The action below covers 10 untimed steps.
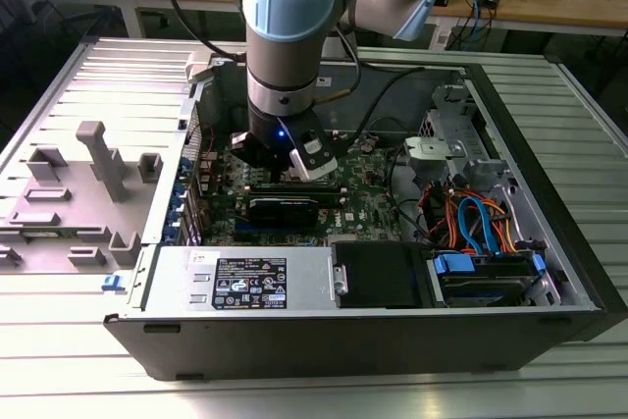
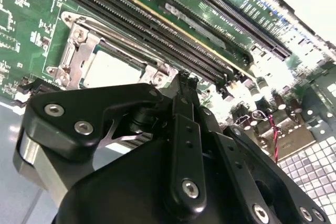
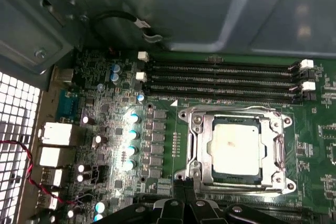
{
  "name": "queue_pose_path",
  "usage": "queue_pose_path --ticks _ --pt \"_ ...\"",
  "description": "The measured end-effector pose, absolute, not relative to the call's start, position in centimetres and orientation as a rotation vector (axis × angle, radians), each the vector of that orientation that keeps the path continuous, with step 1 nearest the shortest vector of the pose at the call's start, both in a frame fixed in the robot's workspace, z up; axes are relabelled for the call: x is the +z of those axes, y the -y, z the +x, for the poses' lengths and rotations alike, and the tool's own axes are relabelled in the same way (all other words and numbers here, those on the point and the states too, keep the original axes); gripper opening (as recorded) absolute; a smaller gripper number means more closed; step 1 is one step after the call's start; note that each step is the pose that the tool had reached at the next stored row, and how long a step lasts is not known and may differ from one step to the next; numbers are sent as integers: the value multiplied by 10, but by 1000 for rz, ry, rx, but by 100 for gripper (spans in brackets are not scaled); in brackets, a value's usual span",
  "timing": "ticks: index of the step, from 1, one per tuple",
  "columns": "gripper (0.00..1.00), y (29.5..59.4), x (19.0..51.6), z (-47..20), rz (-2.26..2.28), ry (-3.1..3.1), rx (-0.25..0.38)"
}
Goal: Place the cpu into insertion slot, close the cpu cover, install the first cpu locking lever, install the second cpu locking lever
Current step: 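Install the second cpu locking lever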
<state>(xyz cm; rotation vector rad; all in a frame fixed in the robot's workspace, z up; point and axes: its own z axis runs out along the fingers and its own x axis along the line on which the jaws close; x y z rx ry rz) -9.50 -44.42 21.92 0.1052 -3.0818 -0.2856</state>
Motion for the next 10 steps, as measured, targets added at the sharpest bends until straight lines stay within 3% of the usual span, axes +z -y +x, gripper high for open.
queue_pose_path --ticks 10 --pt "11 444 219 -95 105 3082 -282"
